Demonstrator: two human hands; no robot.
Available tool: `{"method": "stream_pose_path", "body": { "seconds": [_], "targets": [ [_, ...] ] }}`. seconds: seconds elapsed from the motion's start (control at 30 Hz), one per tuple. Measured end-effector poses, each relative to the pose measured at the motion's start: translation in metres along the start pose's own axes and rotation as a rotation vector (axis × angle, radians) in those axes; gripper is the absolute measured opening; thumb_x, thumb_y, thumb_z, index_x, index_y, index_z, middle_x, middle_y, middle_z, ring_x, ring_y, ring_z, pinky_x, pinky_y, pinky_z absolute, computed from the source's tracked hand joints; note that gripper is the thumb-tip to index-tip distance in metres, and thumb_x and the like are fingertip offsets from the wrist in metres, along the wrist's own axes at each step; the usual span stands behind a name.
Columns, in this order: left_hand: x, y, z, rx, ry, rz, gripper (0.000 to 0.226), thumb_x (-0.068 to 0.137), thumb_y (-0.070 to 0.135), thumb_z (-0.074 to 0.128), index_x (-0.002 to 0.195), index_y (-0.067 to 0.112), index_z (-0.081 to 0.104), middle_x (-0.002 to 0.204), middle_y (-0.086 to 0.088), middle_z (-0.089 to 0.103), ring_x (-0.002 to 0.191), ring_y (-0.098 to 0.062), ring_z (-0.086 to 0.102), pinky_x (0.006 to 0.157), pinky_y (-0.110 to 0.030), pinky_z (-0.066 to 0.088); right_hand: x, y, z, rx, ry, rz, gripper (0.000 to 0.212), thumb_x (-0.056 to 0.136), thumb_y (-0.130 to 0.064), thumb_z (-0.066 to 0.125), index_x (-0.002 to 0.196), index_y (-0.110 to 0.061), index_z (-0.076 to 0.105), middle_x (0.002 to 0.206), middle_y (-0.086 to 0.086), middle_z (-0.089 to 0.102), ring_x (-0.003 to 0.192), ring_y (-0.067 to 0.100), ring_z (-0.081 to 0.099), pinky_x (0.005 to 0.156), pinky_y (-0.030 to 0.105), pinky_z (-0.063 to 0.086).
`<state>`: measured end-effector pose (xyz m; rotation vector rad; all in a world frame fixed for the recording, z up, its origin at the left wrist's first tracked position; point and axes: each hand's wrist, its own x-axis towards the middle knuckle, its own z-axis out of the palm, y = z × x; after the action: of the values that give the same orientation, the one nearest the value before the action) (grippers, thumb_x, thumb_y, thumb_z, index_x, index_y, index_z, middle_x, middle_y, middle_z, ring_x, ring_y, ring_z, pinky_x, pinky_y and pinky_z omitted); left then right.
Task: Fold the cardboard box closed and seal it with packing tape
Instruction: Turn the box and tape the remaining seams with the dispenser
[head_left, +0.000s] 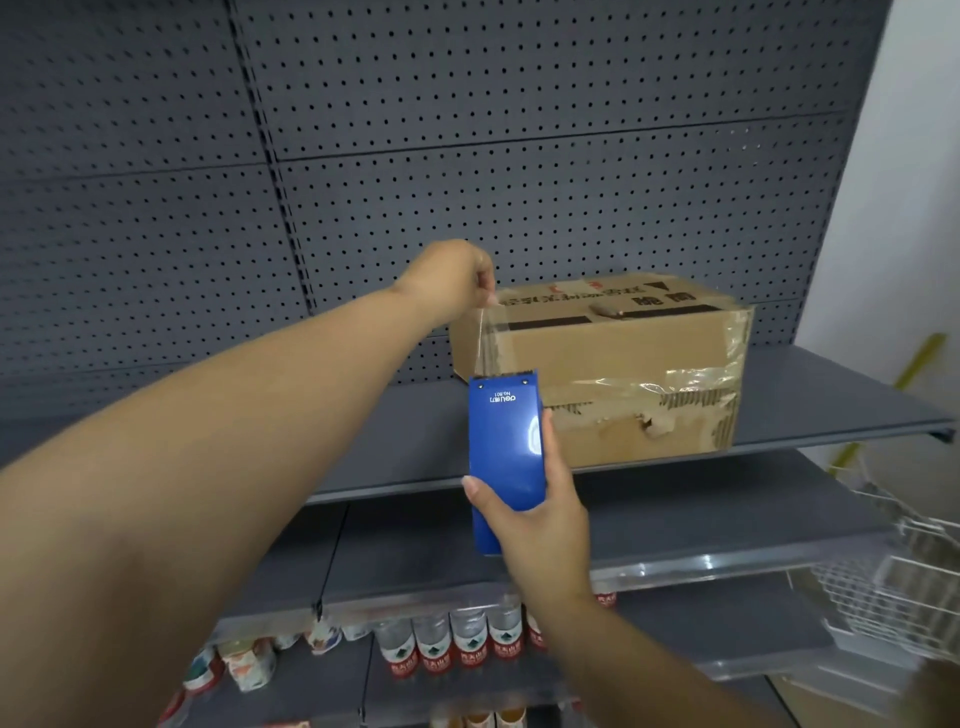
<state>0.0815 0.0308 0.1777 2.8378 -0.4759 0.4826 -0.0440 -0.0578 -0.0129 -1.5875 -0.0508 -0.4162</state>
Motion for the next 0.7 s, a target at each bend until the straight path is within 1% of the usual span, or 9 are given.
{"method": "stream_pose_path", "body": {
  "seconds": [0.07, 0.13, 0.2, 0.27, 0.37, 0.47, 0.57, 0.63, 0.7],
  "targets": [
    [0.004, -0.006, 0.009, -0.002, -0.020, -0.007, 0.014, 0.087, 0.021, 0.064, 0.096, 0.010, 0.065, 0.073, 0.004, 0.057, 0.081, -0.013, 0.055, 0.065, -0.023, 0.040, 0.002, 0.006, 0.004, -0.020, -0.007, 0.022, 0.095, 0.071, -0.036, 0.079, 0.142, -0.053, 0.017, 0.103, -0.042, 0.042, 0.099, -0.001, 0.054, 0.087, 0.025, 0.047],
    [0.007, -0.013, 0.016, -0.023, -0.037, -0.017, 0.013, 0.087, 0.020, 0.064, 0.095, 0.010, 0.064, 0.068, 0.005, 0.056, 0.081, -0.014, 0.057, 0.065, -0.023, 0.040, 0.004, 0.010, 0.007, -0.042, -0.011, 0.037, 0.096, 0.071, -0.037, 0.079, 0.143, -0.053, 0.017, 0.103, -0.041, 0.042, 0.102, 0.004, 0.054, 0.091, 0.031, 0.050],
    [0.010, -0.018, 0.023, -0.049, -0.055, -0.025, 0.010, 0.087, 0.020, 0.065, 0.091, 0.012, 0.064, 0.068, 0.003, 0.058, 0.079, -0.016, 0.059, 0.063, -0.023, 0.041, 0.006, 0.014, 0.007, -0.055, -0.010, 0.039, 0.097, 0.070, -0.038, 0.079, 0.143, -0.052, 0.017, 0.104, -0.040, 0.042, 0.105, 0.005, 0.054, 0.093, 0.033, 0.050],
    [0.013, -0.022, 0.031, -0.073, -0.066, -0.039, 0.009, 0.085, 0.021, 0.066, 0.088, 0.013, 0.063, 0.067, 0.003, 0.059, 0.078, -0.016, 0.059, 0.059, -0.021, 0.040, 0.006, 0.019, 0.008, -0.064, -0.013, 0.044, 0.097, 0.070, -0.038, 0.079, 0.143, -0.051, 0.017, 0.104, -0.041, 0.041, 0.106, 0.005, 0.053, 0.093, 0.032, 0.049],
    [0.015, -0.027, 0.037, -0.059, -0.095, -0.062, 0.011, 0.085, 0.022, 0.067, 0.089, 0.013, 0.064, 0.070, 0.005, 0.057, 0.081, -0.015, 0.056, 0.067, -0.024, 0.041, 0.007, 0.022, 0.010, -0.074, -0.028, 0.065, 0.098, 0.070, -0.039, 0.079, 0.143, -0.052, 0.015, 0.103, -0.041, 0.042, 0.107, 0.007, 0.053, 0.094, 0.036, 0.050],
    [0.018, -0.031, 0.042, -0.054, -0.110, -0.070, 0.011, 0.085, 0.022, 0.067, 0.089, 0.013, 0.065, 0.082, 0.003, 0.060, 0.084, -0.015, 0.054, 0.067, -0.024, 0.040, 0.009, 0.023, 0.010, -0.079, -0.043, 0.075, 0.098, 0.071, -0.039, 0.078, 0.144, -0.052, 0.014, 0.102, -0.040, 0.041, 0.107, 0.007, 0.053, 0.094, 0.037, 0.050],
    [0.020, -0.033, 0.049, -0.031, -0.142, -0.098, 0.020, 0.086, 0.026, 0.065, 0.098, 0.009, 0.066, 0.095, -0.002, 0.061, 0.091, -0.018, 0.056, 0.075, -0.026, 0.040, 0.011, 0.025, 0.007, -0.080, -0.052, 0.075, 0.097, 0.071, -0.038, 0.078, 0.144, -0.051, 0.015, 0.103, -0.040, 0.041, 0.106, 0.006, 0.052, 0.093, 0.036, 0.050],
    [0.020, -0.033, 0.051, 0.000, -0.154, -0.116, 0.026, 0.087, 0.030, 0.063, 0.105, 0.010, 0.062, 0.099, -0.004, 0.056, 0.093, -0.020, 0.053, 0.078, -0.028, 0.040, 0.012, 0.027, 0.006, -0.080, -0.053, 0.079, 0.097, 0.071, -0.038, 0.078, 0.143, -0.052, 0.015, 0.103, -0.040, 0.041, 0.105, 0.006, 0.052, 0.093, 0.035, 0.051],
    [0.017, -0.031, 0.055, -0.003, -0.109, -0.118, 0.029, 0.087, 0.029, 0.063, 0.110, 0.013, 0.057, 0.104, -0.004, 0.050, 0.095, -0.020, 0.050, 0.080, -0.029, 0.040, 0.013, 0.028, 0.004, -0.081, -0.053, 0.083, 0.097, 0.071, -0.038, 0.078, 0.143, -0.052, 0.015, 0.103, -0.040, 0.042, 0.104, 0.005, 0.053, 0.092, 0.034, 0.051]
  ]
}}
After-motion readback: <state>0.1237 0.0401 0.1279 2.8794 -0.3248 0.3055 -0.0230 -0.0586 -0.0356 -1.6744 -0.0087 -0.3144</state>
